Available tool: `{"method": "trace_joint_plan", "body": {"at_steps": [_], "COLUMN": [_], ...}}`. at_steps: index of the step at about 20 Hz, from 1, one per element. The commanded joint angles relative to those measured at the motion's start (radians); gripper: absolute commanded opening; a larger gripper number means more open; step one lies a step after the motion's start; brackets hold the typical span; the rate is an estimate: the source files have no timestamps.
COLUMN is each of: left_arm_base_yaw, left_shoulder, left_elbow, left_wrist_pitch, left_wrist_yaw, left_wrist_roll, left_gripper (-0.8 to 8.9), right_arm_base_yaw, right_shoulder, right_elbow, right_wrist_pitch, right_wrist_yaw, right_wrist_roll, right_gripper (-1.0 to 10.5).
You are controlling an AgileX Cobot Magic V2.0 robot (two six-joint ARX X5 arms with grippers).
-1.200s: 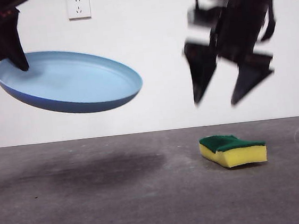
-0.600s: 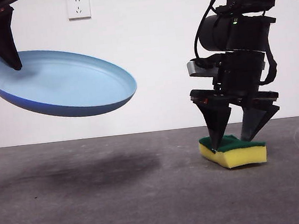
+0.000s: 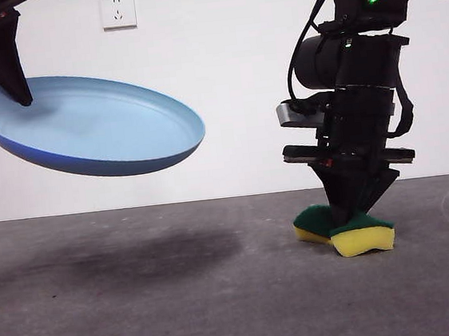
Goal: Pick up the plate,pick up the cloth,clean the plate with the cloth
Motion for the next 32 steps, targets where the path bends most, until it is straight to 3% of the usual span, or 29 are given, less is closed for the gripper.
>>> {"method": "trace_joint_plan", "body": {"at_steps": [1,10,18,25,27,30,32], "left_arm_base_yaw": [-0.014,-0.12,-0.335,-0.386,-0.377,-0.361,-0.364], "left_shoulder": [0.003,0.008,0.008,0.008,0.008,0.008,0.008], "left_elbow": [-0.009,-0.009,-0.009,-0.009,-0.009,-0.009,-0.009], "left_wrist_pitch": [0.012,0.042,0.061,0.169,0.169,0.147,0.124], "left_wrist_yaw": [-0.001,-0.001,0.0,-0.001,-0.001,0.005,0.017], "left_wrist_roll": [-0.006,-0.074,-0.171,-0.224,-0.226,-0.225,-0.224], "left_gripper": [-0.08,-0.08,-0.08,-0.08,-0.08,-0.08,-0.08], "right_arm_base_yaw": [0.023,0.236,0.37,0.483,0.501,0.505,0.476], "right_shoulder": [-0.055,-0.441,-0.417,-0.411,-0.411,-0.412,-0.424], "right_elbow": [-0.004,-0.004,-0.004,-0.004,-0.004,-0.004,-0.004], "right_wrist_pitch": [-0.02,0.016,0.058,-0.048,-0.167,-0.337,-0.321], "right_wrist_yaw": [-0.024,-0.024,-0.017,-0.01,0.091,0.411,0.574], "right_wrist_roll": [0.006,0.082,0.122,0.13,0.129,0.159,0.175], "right_gripper": [-0.2,-0.2,-0.2,-0.2,-0.2,-0.2,-0.2]}}
